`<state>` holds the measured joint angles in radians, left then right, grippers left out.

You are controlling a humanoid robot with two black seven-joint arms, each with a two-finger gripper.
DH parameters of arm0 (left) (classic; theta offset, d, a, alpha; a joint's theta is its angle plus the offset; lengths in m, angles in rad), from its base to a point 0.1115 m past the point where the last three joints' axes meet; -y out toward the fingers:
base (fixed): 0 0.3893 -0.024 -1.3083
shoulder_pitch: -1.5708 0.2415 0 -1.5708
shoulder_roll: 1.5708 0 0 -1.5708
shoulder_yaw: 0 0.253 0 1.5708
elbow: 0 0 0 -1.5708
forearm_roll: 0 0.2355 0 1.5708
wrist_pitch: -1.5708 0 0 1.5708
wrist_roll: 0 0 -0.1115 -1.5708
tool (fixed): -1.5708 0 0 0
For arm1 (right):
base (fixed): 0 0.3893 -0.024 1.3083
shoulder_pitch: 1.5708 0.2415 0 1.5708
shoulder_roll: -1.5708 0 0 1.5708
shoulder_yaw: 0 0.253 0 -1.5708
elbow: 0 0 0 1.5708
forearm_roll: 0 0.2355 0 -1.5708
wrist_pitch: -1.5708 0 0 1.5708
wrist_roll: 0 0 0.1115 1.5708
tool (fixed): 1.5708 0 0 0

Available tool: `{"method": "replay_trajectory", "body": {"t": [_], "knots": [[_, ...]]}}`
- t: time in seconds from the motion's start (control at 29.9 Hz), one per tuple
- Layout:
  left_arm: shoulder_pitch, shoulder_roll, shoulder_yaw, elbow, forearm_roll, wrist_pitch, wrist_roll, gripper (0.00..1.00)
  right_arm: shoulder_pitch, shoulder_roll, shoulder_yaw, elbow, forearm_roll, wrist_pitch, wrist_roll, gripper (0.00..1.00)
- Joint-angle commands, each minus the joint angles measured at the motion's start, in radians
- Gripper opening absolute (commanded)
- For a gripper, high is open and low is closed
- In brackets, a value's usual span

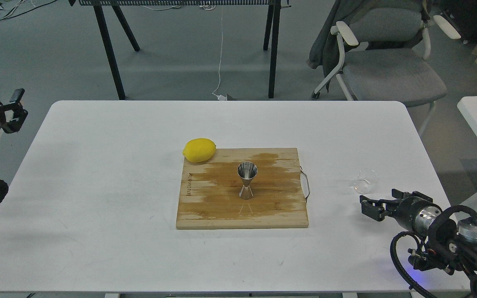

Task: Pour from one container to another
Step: 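Grasp the clear stemmed glass with the right gripper and lift it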

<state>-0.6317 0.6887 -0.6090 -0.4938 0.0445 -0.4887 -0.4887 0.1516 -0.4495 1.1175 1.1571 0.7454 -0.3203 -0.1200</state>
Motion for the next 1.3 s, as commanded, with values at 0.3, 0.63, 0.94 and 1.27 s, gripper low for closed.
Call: {"method": "replay_trajectory", "body": {"t": [0.3,0.63,0.94,1.27], "knots": [[0.009,0.000,0.000,0.001,0.000,0.000,0.000,0.89,0.100,0.097,-0.002,-0.120,-0.086,-0.016,-0.006,0.98],[0.018,-0.029,0.000,0.047,0.002,0.000,0.000,0.89,0.132,0.109,-0.002,-0.146,-0.113,-0.016,-0.006,0.92],[0.018,-0.029,0.000,0.049,0.002,0.000,0.000,0.89,0.132,0.107,-0.002,-0.146,-0.121,-0.008,-0.006,0.69],[0.018,-0.029,0.000,0.052,0.002,0.000,0.000,0.89,0.129,0.109,-0.013,-0.145,-0.146,0.000,-0.009,0.39]]}}
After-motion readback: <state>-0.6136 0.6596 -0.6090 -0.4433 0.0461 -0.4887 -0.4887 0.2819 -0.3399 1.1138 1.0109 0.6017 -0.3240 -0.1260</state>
